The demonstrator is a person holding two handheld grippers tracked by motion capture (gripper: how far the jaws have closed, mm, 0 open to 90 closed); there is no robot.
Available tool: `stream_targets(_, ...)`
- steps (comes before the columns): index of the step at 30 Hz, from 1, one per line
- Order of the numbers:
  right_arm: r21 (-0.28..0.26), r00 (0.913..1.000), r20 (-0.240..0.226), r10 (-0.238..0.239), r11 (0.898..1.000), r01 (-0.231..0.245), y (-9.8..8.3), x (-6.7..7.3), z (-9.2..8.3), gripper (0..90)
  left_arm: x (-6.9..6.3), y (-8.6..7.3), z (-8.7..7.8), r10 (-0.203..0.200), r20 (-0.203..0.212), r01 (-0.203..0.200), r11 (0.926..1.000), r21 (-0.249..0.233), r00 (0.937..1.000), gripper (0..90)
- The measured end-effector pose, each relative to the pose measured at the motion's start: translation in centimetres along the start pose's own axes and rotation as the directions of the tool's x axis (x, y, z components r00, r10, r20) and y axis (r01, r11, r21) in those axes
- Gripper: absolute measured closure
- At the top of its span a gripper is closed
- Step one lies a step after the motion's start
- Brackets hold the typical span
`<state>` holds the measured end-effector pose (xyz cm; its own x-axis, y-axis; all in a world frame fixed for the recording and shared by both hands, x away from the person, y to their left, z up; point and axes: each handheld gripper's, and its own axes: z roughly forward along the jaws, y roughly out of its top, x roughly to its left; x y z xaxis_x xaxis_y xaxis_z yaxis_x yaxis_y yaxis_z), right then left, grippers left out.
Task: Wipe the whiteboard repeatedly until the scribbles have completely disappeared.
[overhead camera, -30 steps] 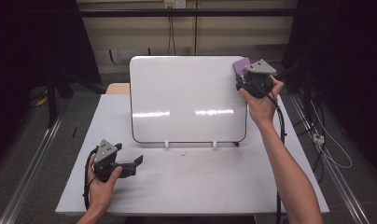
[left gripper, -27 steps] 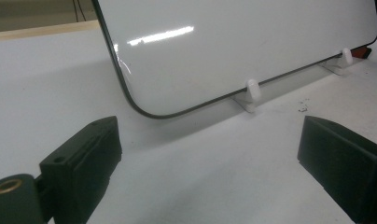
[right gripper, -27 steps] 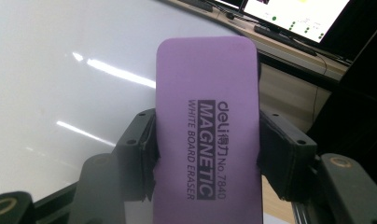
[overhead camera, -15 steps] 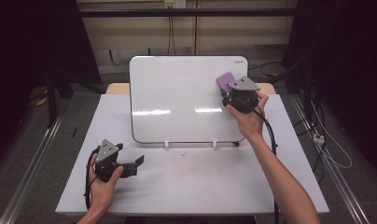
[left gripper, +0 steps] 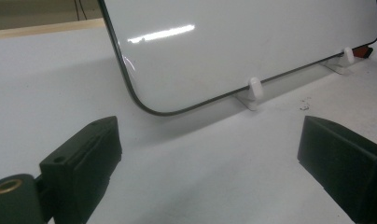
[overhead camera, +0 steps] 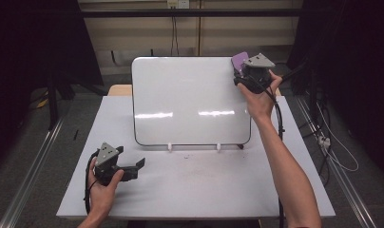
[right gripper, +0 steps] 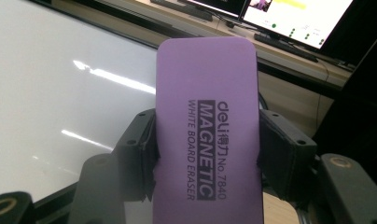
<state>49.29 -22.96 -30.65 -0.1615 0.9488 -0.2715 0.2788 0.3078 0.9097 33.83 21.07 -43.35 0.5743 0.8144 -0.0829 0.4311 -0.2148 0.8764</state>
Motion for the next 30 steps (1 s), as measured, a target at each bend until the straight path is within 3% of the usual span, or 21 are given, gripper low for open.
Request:
stream_targets(2, -0.003, 0.9996, -0.029, -0.003, 1.000, 0.003, -0.1, 0.8, -0.1, 41.9, 0.0, 0.0, 0.1, -0.001, 0.000, 0.001, 1.0000, 0.001, 1.0000, 5.9)
stream_targets(6, -0.013, 0.9951, -0.078, -0.061, 0.998, 0.061, -0.7, 3.8, -0.2, 41.9, -0.2, 0.1, 0.1, 0.002, 0.003, -0.002, 1.0000, -0.002, 1.0000, 5.9)
stream_targets(11, -0.032, 0.9780, -0.155, -0.140, 0.990, 0.136, -1.8, 8.1, -0.7, 41.9, -0.2, 0.0, 0.0, 0.008, 0.003, -0.008, 1.0000, -0.002, 1.0000, 5.9)
stream_targets(16, -0.039, 0.9634, -0.184, -0.195, 0.981, 0.191, -3.3, 10.3, -1.5, 41.8, 0.0, 0.0, -0.2, 0.001, -0.001, -0.001, 1.0000, -0.003, 1.0000, 5.9)
stream_targets(25, -0.039, 0.9709, -0.217, -0.100, 0.995, 0.094, -4.3, 8.8, -2.8, 41.8, 0.0, 0.0, -0.2, -0.002, -0.001, 0.002, 1.0000, -0.006, 1.0000, 6.0)
stream_targets(30, -0.049, 0.9655, -0.254, -0.058, 0.998, 0.047, -5.0, 8.0, -3.7, 41.8, -0.2, 0.0, -0.2, 0.000, 0.001, 0.000, 1.0000, -0.006, 1.0000, 6.0)
